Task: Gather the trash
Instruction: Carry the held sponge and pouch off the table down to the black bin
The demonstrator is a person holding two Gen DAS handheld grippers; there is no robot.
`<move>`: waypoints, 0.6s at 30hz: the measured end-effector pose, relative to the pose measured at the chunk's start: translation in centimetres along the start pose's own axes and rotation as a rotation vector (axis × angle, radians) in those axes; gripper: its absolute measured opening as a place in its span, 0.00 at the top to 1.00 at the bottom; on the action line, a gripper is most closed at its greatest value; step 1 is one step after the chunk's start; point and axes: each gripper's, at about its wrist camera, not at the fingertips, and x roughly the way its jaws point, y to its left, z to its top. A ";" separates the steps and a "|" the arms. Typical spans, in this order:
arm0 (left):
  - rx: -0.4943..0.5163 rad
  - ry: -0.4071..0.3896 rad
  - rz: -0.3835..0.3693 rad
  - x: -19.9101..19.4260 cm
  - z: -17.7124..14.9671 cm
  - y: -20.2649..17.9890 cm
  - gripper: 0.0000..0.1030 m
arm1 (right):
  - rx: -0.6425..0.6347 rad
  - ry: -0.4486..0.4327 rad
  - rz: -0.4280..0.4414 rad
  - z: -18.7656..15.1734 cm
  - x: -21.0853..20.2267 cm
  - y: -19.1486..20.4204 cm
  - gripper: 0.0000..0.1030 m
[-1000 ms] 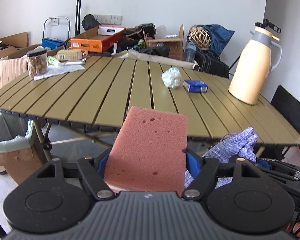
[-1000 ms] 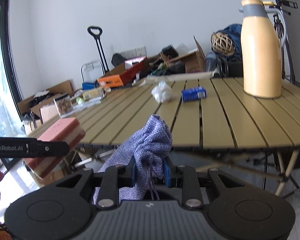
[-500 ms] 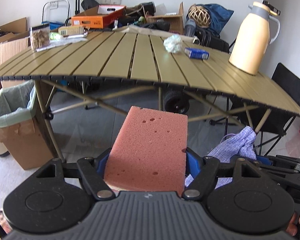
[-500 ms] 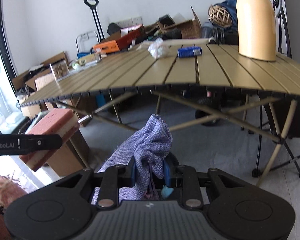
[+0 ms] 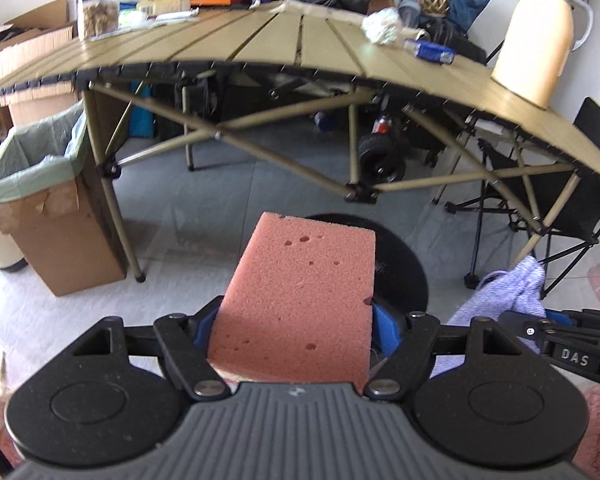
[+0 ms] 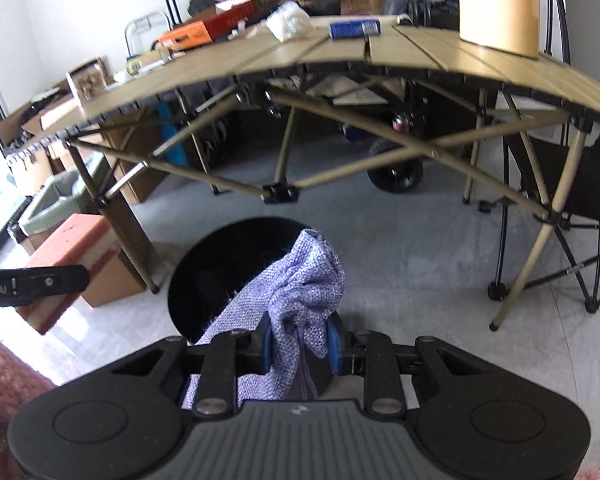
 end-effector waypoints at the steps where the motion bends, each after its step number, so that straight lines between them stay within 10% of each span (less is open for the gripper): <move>1: -0.005 0.010 0.004 0.4 -0.1 0.2 0.28 | 0.002 0.011 -0.007 -0.1 0.3 0.0 0.75; 18: -0.083 0.117 0.117 5.1 -0.9 4.2 0.28 | 0.032 0.148 -0.088 -0.9 4.6 -0.9 0.75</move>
